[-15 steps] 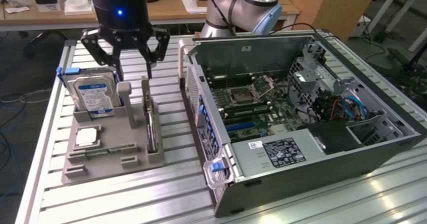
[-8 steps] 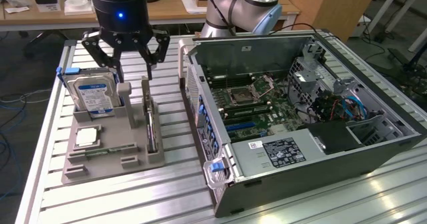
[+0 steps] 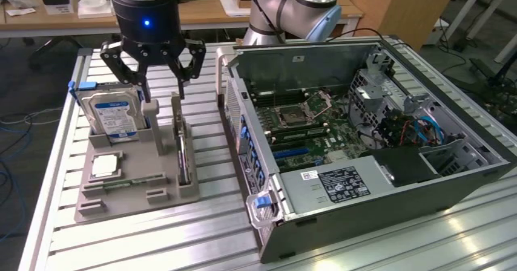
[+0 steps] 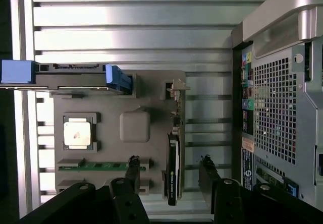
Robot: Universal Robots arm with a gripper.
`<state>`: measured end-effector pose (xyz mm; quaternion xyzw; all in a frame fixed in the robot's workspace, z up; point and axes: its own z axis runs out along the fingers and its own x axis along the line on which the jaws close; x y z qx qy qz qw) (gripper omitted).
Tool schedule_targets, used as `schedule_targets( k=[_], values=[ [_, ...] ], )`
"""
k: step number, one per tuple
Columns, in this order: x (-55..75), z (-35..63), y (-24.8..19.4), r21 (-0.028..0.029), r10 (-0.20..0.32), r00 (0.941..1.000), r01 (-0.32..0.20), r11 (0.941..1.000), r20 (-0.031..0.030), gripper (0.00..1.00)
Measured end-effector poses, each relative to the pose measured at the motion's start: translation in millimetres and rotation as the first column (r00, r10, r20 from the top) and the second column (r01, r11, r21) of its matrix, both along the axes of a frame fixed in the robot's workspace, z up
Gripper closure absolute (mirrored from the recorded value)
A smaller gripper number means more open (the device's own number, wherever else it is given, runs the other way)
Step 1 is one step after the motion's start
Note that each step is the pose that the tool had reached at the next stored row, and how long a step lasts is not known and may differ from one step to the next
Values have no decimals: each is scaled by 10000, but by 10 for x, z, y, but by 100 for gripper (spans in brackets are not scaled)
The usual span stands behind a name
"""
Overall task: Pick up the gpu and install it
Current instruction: 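Pick up the gpu and move the gpu toward the slot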
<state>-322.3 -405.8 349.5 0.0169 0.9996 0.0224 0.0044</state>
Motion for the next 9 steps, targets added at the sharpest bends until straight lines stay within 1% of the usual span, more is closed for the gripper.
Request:
schedule_targets(
  k=[3,6,7,9],
  values=[
    [1,-25,0,0,0,10000,0,10000,-7,41],
    [2,-52,0,1,0,10000,0,10000,-29,41],
    [4,-63,0,0,1,10000,-1,10000,-50,41],
    [10,-83,0,-1,2,9999,-2,10000,-124,41]
  ],
)
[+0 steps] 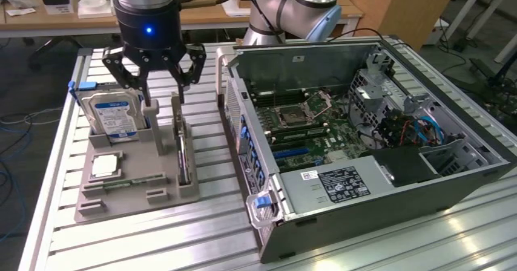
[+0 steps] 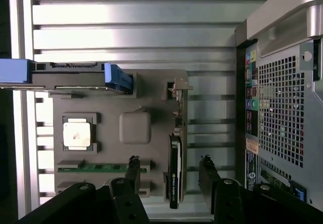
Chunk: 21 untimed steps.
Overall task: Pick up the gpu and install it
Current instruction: 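Pick up the gpu and move the gpu toward the slot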
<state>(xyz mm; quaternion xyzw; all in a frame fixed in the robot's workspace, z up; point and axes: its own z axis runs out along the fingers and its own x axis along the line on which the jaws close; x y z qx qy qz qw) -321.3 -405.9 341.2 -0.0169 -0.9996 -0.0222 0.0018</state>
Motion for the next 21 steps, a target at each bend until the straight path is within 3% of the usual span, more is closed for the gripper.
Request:
schedule_targets(
  k=[2,16,21],
  values=[
    [5,-15,0,1,0,10000,0,10000,-49,41],
    [22,-97,-3,2,16,9997,-16,10000,-243,41],
    [28,-142,-13,2,78,9991,-78,10000,-418,41]
  ],
)
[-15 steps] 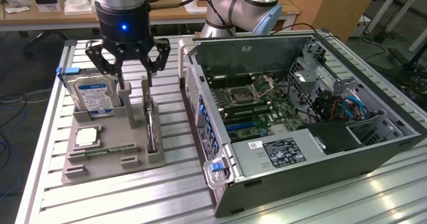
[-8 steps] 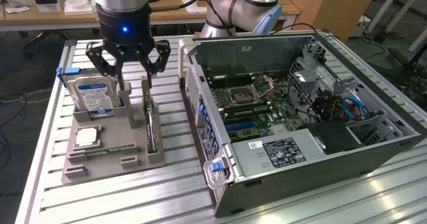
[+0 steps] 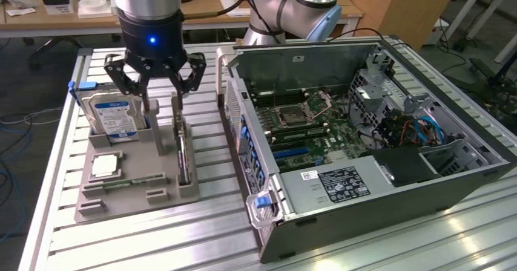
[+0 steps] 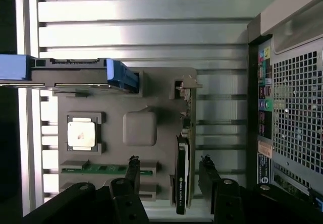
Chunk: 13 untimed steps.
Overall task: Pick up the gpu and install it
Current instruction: 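Pick up the gpu and move the gpu toward the slot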
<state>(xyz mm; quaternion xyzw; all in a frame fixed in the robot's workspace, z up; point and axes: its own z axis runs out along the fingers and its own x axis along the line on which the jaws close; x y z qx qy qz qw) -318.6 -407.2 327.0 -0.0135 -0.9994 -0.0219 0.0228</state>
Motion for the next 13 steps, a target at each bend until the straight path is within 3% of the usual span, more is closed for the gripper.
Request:
schedule_targets(
  k=[2,5,7,11,12,13],
  values=[
    [6,-19,-10,0,30,10000,-30,10000,-66,41],
    [9,-26,-17,-1,38,10000,-38,10000,-60,41],
    [9,-31,-18,-1,38,10000,-38,10000,35,41],
    [9,-42,-18,-48,40,9991,-38,10000,417,41],
    [11,-52,-18,-54,40,9989,-38,10000,459,41],
    [11,-68,-22,-54,43,9989,-40,10000,463,41]
  ],
)
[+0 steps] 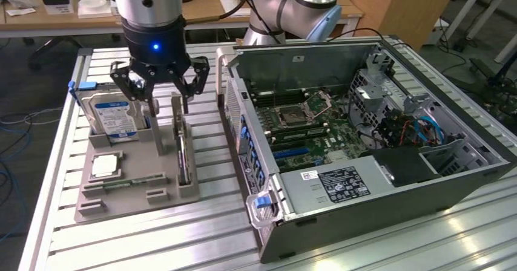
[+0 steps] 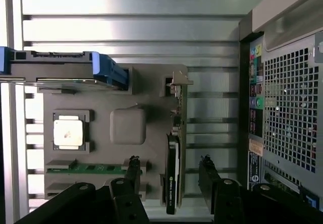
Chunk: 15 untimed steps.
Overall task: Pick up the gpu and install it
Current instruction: 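Pick up the gpu and move the gpu toward the slot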
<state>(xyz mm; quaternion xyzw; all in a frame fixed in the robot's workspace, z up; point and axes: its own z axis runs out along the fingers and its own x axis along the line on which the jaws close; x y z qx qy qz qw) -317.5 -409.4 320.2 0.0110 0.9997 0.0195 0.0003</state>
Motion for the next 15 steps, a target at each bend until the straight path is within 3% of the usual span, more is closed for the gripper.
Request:
schedule_targets(
  k=[6,12,15],
  values=[
    [4,-109,-36,-2,163,9999,-163,9999,-1,41],
    [15,-217,-151,-1,188,9998,-188,9998,-6,41],
    [49,-271,-160,-3,187,9998,-187,9998,-8,41]
  ],
)
